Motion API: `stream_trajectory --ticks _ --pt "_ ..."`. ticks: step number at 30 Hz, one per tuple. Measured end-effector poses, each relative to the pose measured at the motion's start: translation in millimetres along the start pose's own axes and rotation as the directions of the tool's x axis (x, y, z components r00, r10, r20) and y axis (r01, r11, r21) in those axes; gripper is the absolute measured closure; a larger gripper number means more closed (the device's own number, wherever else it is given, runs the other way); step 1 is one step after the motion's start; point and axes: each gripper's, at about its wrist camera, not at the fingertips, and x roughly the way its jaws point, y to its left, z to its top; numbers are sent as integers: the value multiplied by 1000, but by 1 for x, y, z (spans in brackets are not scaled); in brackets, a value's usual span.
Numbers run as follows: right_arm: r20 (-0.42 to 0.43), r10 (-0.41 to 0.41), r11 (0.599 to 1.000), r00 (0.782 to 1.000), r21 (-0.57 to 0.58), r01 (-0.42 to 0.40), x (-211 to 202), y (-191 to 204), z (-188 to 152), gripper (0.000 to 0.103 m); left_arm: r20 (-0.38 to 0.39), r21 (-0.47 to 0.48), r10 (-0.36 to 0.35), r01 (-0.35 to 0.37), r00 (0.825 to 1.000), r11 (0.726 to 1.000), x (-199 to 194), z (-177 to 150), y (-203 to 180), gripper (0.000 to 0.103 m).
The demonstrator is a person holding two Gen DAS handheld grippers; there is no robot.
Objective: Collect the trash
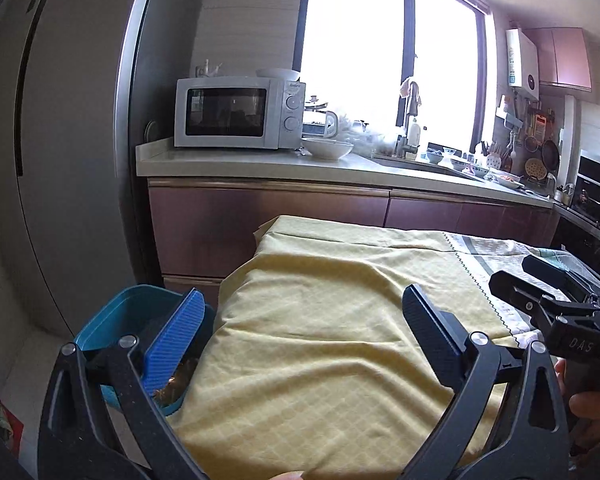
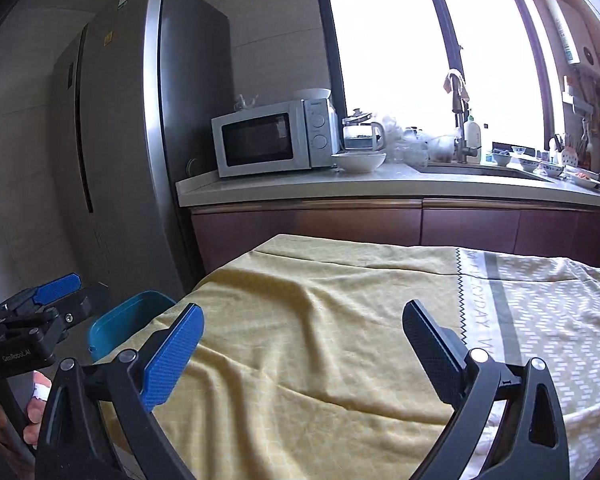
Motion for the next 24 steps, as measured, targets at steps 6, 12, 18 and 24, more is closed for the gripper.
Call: stream_trajectory --ticks 6,12,18,24 --pt "67 -59 998 996 16 58 -28 -15 -8 7 40 4 -1 1 999 1000 -7 0 -20 6" --pt "78 -81 996 994 37 78 -37 -25 -12 7 69 21 3 -5 998 1000 -14 0 -31 6" --pt "91 -100 995 991 35 97 -43 -27 -16 7 91 22 21 -23 996 999 -20 0 -33 6" --pt "102 -113 993 988 38 109 -48 -30 -16 7 102 27 32 -35 994 999 -23 0 -34 6"
